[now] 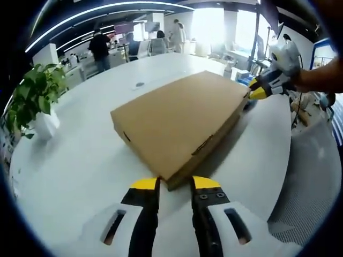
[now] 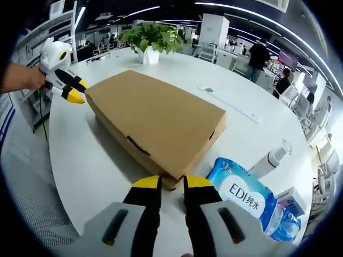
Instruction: Operate the shoe box by opening the lid, removing the specified soft item, and placing it in the target area until the item is outside and the box remains undamaged.
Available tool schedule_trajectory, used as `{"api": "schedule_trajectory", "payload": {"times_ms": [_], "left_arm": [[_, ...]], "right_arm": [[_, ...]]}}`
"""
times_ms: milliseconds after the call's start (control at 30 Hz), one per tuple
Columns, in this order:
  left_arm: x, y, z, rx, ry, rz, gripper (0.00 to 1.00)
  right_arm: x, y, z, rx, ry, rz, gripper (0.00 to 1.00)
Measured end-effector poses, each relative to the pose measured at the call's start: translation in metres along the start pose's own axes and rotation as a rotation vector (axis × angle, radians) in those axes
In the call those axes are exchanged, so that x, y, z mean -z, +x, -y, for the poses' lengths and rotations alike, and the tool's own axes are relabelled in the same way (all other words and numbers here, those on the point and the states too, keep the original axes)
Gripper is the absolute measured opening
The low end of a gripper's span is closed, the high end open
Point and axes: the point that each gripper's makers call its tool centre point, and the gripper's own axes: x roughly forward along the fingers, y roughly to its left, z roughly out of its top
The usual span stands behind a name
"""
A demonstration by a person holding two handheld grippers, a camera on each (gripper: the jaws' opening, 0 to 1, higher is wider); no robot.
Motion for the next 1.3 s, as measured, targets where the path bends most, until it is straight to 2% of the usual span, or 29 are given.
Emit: {"api": "schedule_trajectory", "payload": {"times_ms": [300, 633, 800, 867, 900, 967, 1033, 1133, 1300], "left_arm": [[-0.004, 0.005, -0.003, -0.003, -0.009, -0.002, 0.21], [-0.001, 0.001, -0.001, 0.002, -0.017, 0.000, 0.24], [0.002, -0.009, 0.001, -0.006, -0.031, 0.025, 0.37], [0.002, -0.016, 0.002, -0.012, -0.039, 0.047, 0.42], [0.001, -0.020, 0.003, -0.014, -0.050, 0.071, 0.47], [0.002, -0.024, 0.007, -0.004, -0.060, 0.084, 0.57], [0.004, -0.030, 0.011, -0.003, -0.073, 0.104, 0.67], [0.007, -0.038, 0.016, 0.004, -0.082, 0.123, 0.71], [0.013, -0.052, 0.023, -0.003, -0.097, 0.132, 0.73]], "right_arm": [[-0.001, 0.002, 0.003, 0.000, 0.003, 0.005, 0.15], [0.000, -0.004, 0.005, 0.021, 0.007, 0.015, 0.16], [0.001, -0.024, 0.008, 0.078, 0.041, 0.054, 0.35], [0.007, -0.035, 0.012, 0.121, 0.070, 0.049, 0.42], [0.009, -0.040, 0.014, 0.144, 0.089, 0.058, 0.47], [0.015, -0.052, 0.019, 0.196, 0.144, 0.078, 0.63], [0.021, -0.061, 0.024, 0.240, 0.171, 0.088, 0.72], [0.033, -0.074, 0.025, 0.281, 0.180, 0.092, 0.80], [0.049, -0.093, 0.023, 0.317, 0.204, 0.083, 0.82]]}}
